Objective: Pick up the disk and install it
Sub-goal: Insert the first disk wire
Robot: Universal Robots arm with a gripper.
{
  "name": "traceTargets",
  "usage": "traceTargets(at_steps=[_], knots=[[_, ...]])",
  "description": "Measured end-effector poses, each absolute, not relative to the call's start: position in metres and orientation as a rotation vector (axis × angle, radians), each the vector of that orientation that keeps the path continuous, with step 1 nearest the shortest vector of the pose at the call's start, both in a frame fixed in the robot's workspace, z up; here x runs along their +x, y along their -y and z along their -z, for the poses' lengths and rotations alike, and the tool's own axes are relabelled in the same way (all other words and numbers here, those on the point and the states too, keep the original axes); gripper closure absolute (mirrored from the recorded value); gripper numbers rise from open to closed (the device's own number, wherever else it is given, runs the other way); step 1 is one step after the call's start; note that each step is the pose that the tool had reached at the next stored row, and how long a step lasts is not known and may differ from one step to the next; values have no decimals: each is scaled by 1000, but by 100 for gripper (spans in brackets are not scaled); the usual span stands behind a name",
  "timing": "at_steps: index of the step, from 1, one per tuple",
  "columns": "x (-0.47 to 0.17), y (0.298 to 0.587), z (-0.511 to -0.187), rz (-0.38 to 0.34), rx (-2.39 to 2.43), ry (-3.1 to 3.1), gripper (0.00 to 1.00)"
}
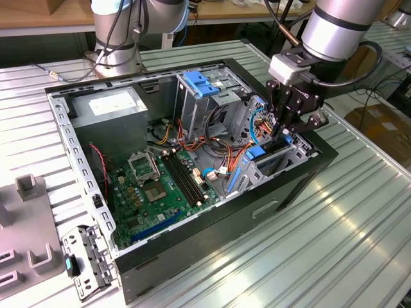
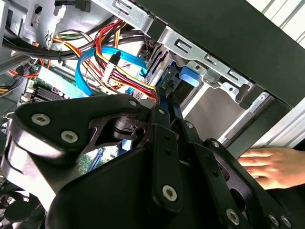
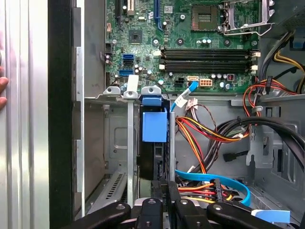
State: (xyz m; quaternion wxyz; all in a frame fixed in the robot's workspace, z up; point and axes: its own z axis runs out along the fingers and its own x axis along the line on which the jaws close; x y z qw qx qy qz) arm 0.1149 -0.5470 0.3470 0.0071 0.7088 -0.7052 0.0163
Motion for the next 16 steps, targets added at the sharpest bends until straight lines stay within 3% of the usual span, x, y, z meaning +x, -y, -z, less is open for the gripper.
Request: traceTargets(at_steps=[16], knots=[[115,547,-349,-52,2217,2207,84]])
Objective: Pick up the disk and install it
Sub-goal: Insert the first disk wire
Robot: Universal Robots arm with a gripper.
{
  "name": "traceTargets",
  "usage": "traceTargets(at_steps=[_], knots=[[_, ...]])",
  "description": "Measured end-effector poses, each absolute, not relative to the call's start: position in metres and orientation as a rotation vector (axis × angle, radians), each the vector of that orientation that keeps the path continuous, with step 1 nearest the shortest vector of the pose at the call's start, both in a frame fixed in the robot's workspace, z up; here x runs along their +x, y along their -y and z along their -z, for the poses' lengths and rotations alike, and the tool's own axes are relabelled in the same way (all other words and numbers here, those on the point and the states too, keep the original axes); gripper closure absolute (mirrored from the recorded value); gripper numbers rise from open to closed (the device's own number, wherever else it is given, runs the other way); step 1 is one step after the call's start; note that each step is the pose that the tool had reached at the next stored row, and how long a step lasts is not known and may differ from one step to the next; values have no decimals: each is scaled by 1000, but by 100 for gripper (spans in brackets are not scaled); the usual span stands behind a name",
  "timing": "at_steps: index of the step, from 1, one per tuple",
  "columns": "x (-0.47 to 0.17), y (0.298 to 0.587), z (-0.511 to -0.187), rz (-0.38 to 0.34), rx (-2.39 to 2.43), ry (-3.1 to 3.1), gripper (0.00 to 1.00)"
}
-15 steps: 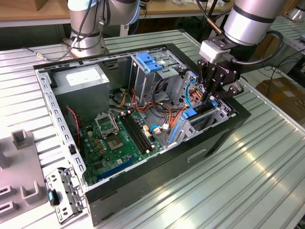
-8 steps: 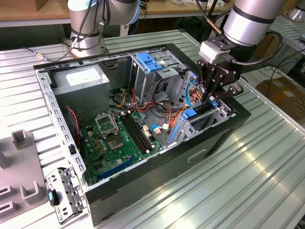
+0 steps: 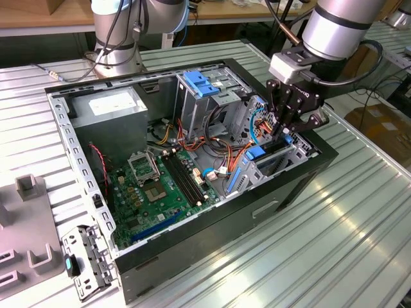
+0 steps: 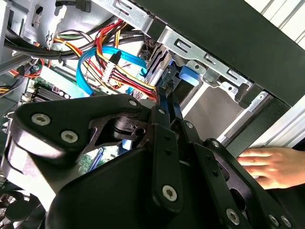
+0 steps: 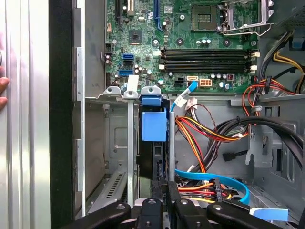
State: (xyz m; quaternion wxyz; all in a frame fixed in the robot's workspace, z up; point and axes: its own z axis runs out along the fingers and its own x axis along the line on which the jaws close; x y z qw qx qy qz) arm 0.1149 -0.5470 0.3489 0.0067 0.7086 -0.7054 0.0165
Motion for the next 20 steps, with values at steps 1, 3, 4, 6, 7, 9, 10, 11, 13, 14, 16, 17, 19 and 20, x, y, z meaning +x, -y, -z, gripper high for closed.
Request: traceTargets(at_steps=[1,3,4,6,7,9,10,11,13,14,16,17,19,20], knots=[[115,547,-349,-52,2217,2207,84],[115,548,-348,-52,2216,2207,84],[115,548,-348,-52,2215,2208,84],[115,548,-347,-52,2213,2210,84],[115,548,-346,-52,2213,2210,84],[115,548,-345,-52,2213,2210,84],[115,548,-344,-52,2213,2210,84],[115,548,-343,-52,2213,2210,84],[115,548,-342,-52,2213,2210,84],[115,548,-341,-52,2213,2210,84],[115,548,-341,-52,2213,2210,84],[115,548,-341,-52,2213,2210,84],[115,548,-341,-52,2213,2210,82],[115,548,-341,-52,2213,2210,82]])
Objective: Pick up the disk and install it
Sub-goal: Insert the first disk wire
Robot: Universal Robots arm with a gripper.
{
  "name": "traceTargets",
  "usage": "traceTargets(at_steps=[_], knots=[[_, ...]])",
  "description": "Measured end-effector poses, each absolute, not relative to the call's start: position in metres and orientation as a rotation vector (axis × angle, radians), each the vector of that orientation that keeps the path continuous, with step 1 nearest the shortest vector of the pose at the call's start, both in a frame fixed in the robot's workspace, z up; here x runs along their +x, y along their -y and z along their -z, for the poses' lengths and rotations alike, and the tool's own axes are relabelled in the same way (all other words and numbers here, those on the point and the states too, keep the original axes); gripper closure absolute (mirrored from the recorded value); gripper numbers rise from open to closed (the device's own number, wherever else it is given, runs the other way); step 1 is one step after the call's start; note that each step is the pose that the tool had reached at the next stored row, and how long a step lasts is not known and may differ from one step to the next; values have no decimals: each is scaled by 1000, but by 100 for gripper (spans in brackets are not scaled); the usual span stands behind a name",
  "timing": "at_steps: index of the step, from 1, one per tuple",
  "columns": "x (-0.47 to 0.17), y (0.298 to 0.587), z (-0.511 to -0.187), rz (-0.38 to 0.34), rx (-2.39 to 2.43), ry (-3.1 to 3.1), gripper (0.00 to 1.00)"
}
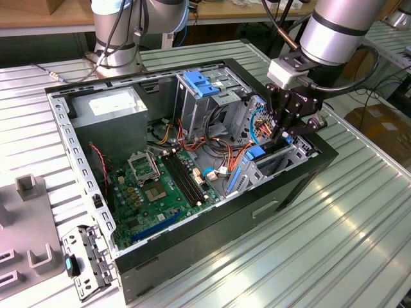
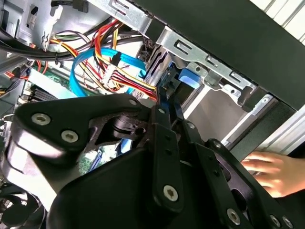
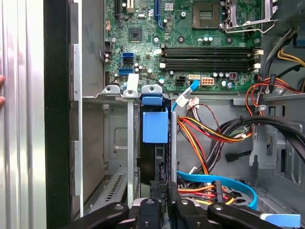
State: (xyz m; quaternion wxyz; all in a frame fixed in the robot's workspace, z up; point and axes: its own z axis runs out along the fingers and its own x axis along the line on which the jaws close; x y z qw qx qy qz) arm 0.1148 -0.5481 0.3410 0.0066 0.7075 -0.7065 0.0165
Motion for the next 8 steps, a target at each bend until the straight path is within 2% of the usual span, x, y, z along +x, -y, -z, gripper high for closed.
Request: traceTargets(at_steps=[1,5,6,8], knots=[[115,548,-343,-52,2213,2210,76],[115,548,-351,-52,2213,2210,76],[115,548,-351,-52,2213,2210,78],[115,548,-351,-52,2213,2210,89]])
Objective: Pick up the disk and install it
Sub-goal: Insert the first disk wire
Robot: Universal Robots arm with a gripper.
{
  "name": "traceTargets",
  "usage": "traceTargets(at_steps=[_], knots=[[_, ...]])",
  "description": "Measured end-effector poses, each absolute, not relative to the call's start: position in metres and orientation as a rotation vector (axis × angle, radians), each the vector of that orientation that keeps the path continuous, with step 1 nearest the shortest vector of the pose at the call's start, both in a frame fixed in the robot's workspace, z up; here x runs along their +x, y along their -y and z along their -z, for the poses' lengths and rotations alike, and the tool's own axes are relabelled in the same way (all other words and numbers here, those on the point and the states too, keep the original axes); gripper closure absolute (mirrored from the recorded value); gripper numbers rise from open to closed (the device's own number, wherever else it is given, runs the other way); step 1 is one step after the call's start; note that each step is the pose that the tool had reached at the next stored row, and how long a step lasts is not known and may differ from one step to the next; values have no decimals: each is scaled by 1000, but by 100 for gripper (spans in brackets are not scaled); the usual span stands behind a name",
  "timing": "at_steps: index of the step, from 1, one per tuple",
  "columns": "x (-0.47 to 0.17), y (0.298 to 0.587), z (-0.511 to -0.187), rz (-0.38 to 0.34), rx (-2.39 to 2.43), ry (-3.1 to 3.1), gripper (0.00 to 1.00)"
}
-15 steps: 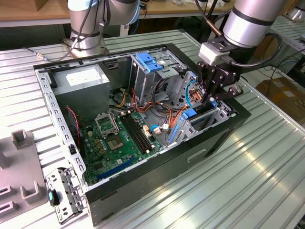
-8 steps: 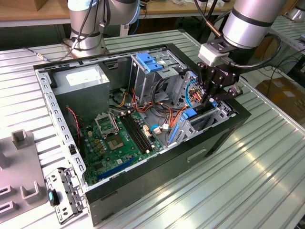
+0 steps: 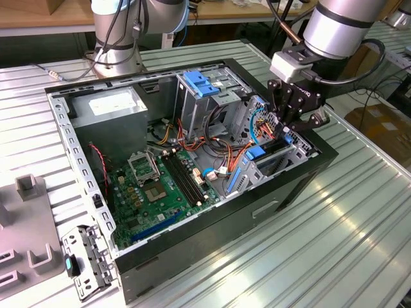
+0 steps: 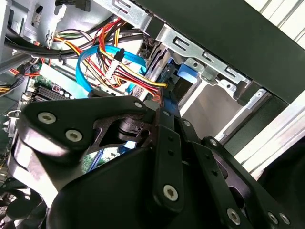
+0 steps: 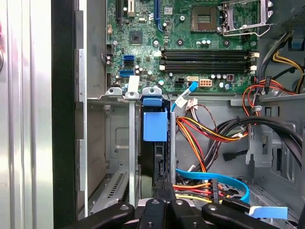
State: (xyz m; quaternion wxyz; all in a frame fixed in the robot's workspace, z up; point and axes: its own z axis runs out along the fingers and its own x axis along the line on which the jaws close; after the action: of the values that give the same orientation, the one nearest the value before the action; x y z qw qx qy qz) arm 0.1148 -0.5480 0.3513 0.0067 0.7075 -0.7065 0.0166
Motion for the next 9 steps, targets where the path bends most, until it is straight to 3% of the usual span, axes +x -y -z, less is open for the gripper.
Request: traceTargets(at_steps=[9], knots=[[115,548,-353,-52,2213,2210,89]])
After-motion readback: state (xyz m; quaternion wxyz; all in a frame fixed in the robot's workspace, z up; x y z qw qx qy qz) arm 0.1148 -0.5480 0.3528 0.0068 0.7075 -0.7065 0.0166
